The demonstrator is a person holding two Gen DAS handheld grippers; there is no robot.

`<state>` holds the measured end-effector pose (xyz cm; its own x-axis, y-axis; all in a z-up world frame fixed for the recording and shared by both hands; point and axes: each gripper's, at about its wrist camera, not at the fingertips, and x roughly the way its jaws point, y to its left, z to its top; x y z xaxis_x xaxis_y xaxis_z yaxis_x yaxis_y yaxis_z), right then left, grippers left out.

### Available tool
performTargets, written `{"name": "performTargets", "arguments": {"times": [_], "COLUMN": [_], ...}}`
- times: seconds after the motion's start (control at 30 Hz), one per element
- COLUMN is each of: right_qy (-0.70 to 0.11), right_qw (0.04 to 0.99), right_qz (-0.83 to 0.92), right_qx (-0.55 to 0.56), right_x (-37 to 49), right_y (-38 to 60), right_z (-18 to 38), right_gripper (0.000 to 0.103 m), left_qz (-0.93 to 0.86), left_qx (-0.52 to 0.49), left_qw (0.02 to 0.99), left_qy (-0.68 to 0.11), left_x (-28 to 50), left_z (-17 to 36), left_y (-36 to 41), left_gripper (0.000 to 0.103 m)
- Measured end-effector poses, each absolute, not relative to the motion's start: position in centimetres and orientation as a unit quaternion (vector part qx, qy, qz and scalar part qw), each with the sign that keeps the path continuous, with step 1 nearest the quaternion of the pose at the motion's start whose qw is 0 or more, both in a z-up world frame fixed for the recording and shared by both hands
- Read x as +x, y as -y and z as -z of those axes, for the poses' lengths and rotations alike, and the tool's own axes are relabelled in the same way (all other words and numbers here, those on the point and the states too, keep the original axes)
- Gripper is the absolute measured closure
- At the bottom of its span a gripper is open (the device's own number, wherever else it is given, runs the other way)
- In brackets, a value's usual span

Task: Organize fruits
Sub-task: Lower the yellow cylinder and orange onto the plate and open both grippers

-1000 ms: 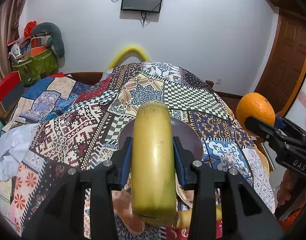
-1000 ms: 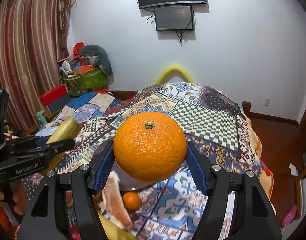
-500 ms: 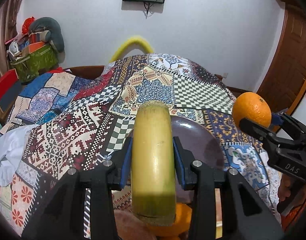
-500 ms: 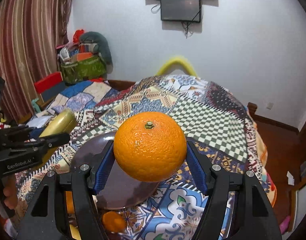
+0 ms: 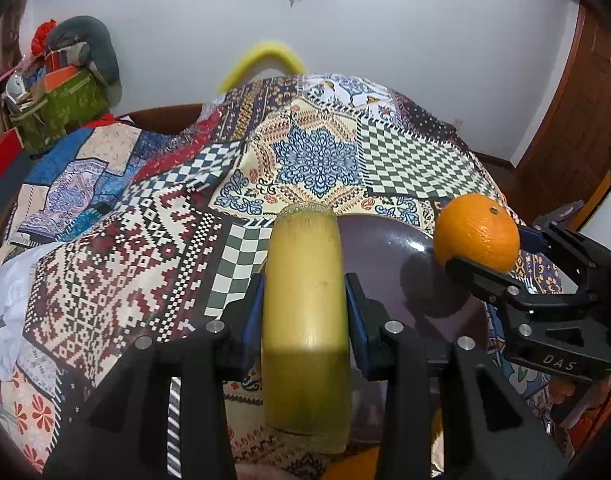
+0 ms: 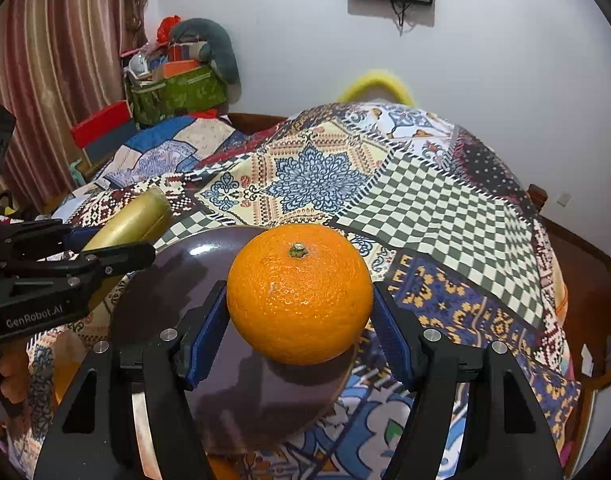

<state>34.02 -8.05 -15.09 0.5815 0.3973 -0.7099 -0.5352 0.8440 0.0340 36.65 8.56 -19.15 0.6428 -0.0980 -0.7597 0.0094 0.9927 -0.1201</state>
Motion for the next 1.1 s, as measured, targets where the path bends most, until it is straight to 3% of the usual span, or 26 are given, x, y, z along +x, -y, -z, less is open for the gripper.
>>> {"name": "performTargets", "arguments": {"times": [0.8, 1.1], "right_qy": [-0.440, -0.451], "right_qw": [0.851, 0.844], "right_qz": [-0.266, -0.268], "right_qx": [-0.111, -0.111], "right_x": [37.0, 36.8], "right_y": [6.2, 6.2], "right_z": [18.3, 18.4], "right_gripper": [0.037, 0.036], "left_qz": [0.036, 0.035], "left_qx": [-0.062, -0.073], "left_qw": [0.874, 0.887], "left_qy": [-0.480, -0.454], "left_x": [40.4, 39.1], "left_z": [21.7, 19.4], "left_y": [-8.8, -9.5], "left_gripper": [0.065, 0.065]}}
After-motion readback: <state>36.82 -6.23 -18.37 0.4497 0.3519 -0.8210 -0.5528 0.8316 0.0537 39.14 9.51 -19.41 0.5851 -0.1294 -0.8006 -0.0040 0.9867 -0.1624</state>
